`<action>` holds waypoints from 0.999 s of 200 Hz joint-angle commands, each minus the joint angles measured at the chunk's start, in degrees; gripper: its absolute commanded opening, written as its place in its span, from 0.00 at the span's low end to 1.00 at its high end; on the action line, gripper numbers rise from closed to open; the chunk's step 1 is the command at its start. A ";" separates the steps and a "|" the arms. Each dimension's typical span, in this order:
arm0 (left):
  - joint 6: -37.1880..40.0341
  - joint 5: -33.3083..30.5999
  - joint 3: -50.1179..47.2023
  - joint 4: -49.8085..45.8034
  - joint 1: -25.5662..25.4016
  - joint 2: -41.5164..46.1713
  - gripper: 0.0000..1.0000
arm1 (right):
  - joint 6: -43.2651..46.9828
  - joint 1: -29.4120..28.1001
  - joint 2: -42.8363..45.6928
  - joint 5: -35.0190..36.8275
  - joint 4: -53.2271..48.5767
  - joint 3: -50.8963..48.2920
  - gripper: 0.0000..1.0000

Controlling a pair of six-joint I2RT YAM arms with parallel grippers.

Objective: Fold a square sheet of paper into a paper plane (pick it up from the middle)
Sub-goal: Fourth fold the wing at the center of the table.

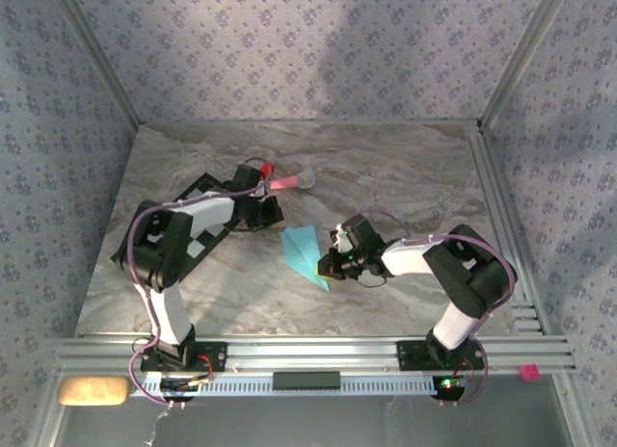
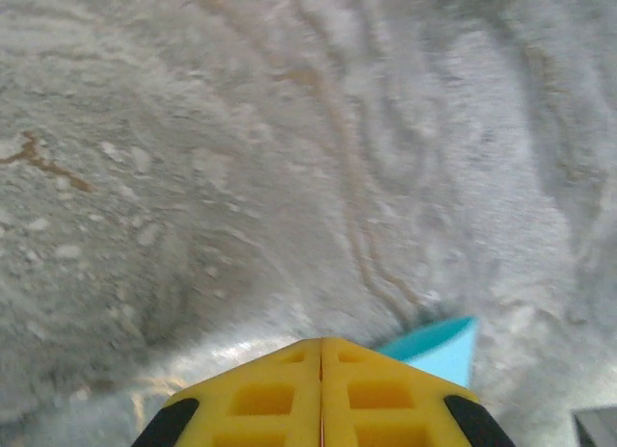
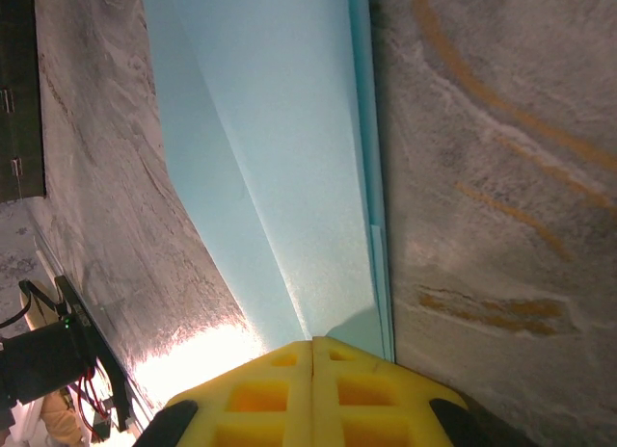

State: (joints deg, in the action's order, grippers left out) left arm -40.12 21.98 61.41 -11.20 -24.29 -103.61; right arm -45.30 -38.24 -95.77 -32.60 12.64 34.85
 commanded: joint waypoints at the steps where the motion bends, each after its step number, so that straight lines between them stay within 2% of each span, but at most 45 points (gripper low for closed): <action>1: 0.38 0.78 -1.76 0.23 -3.23 4.59 0.09 | 0.63 -0.67 -2.50 3.63 -12.67 -2.64 0.00; 31: -4.36 5.81 -5.96 7.80 -8.14 4.28 0.09 | 0.03 -0.64 -2.04 4.05 -12.47 -2.69 0.00; 59: -5.34 4.43 -7.58 9.48 -11.24 2.12 0.08 | -0.18 -0.61 -1.42 4.20 -12.12 -2.73 0.00; 132: -1.66 -3.50 -9.32 3.88 -10.80 -1.71 0.05 | 0.99 -1.20 2.50 2.90 -12.31 -3.63 0.00; 200: -1.41 -3.70 -9.62 2.94 -10.03 -2.64 0.05 | 2.62 -2.28 9.96 0.53 -17.21 -9.20 0.00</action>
State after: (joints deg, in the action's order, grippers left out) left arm -42.87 24.01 53.04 -4.38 -35.64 -103.68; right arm -44.16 -39.53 -87.64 -30.98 6.63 29.61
